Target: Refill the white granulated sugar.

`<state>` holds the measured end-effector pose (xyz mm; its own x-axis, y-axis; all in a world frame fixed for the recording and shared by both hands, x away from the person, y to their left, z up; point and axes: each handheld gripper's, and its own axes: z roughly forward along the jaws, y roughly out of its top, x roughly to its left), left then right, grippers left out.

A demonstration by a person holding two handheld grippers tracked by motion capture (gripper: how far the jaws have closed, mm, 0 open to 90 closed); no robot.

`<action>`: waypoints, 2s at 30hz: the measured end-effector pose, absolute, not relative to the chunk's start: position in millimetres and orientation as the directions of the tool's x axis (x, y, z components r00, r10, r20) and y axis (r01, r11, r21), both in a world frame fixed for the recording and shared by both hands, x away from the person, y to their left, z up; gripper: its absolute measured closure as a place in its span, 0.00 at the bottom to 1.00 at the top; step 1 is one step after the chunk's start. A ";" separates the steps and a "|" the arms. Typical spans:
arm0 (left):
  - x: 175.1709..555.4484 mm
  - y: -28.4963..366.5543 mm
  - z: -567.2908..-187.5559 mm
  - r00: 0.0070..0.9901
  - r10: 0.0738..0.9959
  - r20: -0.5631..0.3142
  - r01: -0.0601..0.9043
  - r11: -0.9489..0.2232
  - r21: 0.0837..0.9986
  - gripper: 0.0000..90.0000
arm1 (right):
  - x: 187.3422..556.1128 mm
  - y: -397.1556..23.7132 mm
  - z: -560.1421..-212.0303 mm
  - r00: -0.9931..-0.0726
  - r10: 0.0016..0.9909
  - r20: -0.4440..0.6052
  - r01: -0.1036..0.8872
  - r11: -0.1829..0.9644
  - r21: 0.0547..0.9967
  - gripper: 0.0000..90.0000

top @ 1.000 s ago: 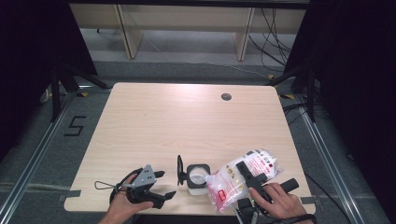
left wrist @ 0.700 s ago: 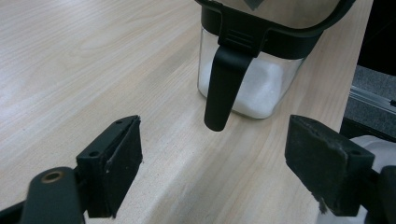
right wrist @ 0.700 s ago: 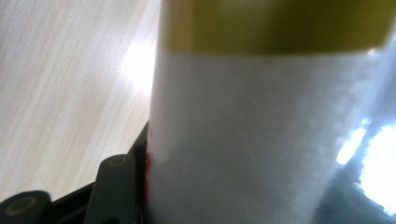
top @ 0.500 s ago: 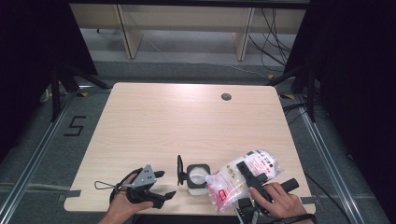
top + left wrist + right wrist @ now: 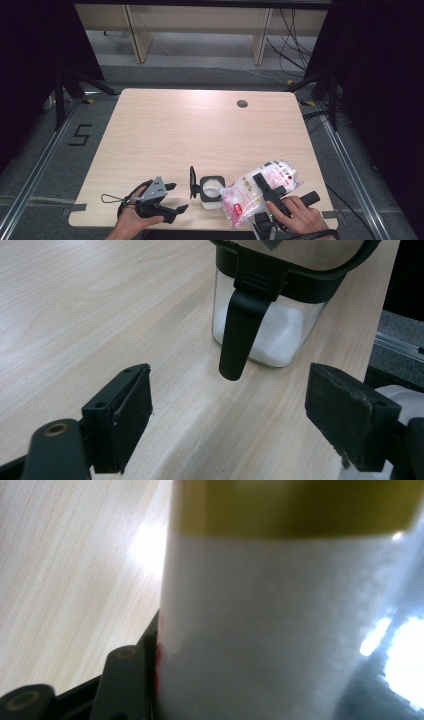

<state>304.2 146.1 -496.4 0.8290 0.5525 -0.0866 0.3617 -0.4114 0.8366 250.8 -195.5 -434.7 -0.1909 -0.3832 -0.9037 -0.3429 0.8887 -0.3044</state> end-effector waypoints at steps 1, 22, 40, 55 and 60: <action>304.3 145.9 -496.5 0.828 0.554 -0.088 0.363 -0.409 0.837 0.21 | 251.1 -195.0 -434.5 -0.189 -0.388 -0.902 -0.346 0.886 -0.309 0.52; 304.3 146.1 -496.4 0.829 0.553 -0.087 0.362 -0.411 0.837 0.21 | 251.4 -192.9 -431.8 -0.173 -0.417 -0.892 -0.360 0.870 -0.337 0.52; 304.8 146.5 -496.1 0.832 0.547 -0.089 0.360 -0.412 0.837 0.21 | 250.7 -192.8 -431.6 -0.173 -0.432 -0.885 -0.349 0.867 -0.355 0.52; 304.2 146.7 -495.8 0.832 0.548 -0.084 0.354 -0.409 0.841 0.21 | 250.5 -193.3 -431.7 -0.169 -0.426 -0.889 -0.349 0.869 -0.350 0.52; 304.9 147.0 -495.7 0.831 0.550 -0.079 0.352 -0.412 0.841 0.21 | 249.0 -193.9 -431.7 -0.181 -0.407 -0.895 -0.342 0.880 -0.330 0.53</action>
<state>304.9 147.0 -495.7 0.8315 0.5499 -0.0789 0.3520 -0.4116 0.8406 249.0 -193.9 -431.7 -0.1813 -0.4067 -0.8954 -0.3422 0.8797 -0.3302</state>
